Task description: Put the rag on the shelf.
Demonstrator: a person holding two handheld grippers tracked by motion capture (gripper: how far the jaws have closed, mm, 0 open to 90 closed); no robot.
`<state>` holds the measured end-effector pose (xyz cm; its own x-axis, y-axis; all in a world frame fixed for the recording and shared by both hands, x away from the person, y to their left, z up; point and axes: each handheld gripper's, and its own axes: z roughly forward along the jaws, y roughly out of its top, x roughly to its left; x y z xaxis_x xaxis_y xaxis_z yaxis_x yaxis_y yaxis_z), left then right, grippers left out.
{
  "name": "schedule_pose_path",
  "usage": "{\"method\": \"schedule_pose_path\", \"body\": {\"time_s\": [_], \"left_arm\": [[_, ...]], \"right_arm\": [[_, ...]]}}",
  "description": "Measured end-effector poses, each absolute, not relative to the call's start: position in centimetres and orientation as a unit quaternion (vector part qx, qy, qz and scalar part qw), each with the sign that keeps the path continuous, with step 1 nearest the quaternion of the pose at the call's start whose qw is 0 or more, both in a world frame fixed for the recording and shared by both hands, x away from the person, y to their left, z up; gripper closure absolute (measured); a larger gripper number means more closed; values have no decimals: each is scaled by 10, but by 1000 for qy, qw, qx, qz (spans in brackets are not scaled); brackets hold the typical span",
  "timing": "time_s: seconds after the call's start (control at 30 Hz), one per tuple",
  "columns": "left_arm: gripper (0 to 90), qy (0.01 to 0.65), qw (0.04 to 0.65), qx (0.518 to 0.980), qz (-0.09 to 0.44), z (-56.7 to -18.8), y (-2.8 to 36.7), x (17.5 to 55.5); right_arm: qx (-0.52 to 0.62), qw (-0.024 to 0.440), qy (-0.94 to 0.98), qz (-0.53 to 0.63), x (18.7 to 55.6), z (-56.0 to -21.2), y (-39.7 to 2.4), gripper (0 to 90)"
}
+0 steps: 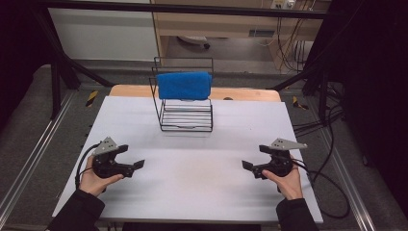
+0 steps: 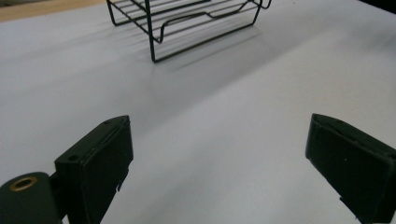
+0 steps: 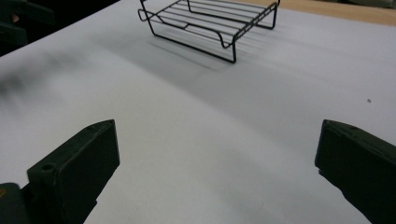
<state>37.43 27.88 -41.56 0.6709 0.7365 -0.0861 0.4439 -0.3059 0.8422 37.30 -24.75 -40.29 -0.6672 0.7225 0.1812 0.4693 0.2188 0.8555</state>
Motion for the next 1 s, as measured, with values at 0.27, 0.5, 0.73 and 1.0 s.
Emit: {"method": "schedule_pose_path", "body": {"time_s": [0.27, 0.5, 0.73, 1.0], "left_arm": [[85, 373, 453, 794, 161, -430, 284, 368], [86, 370, 444, 800, 163, -439, 285, 365], [86, 370, 441, 802, 162, -443, 286, 365], [87, 370, 440, 803, 159, -445, 288, 364]], "right_arm": [[399, 119, 773, 478, 363, -428, -265, 5], [414, 115, 771, 470, 357, -442, -276, 6], [415, 114, 777, 460, 351, -449, -277, 6], [413, 116, 781, 455, 352, -450, -275, 5]]}}
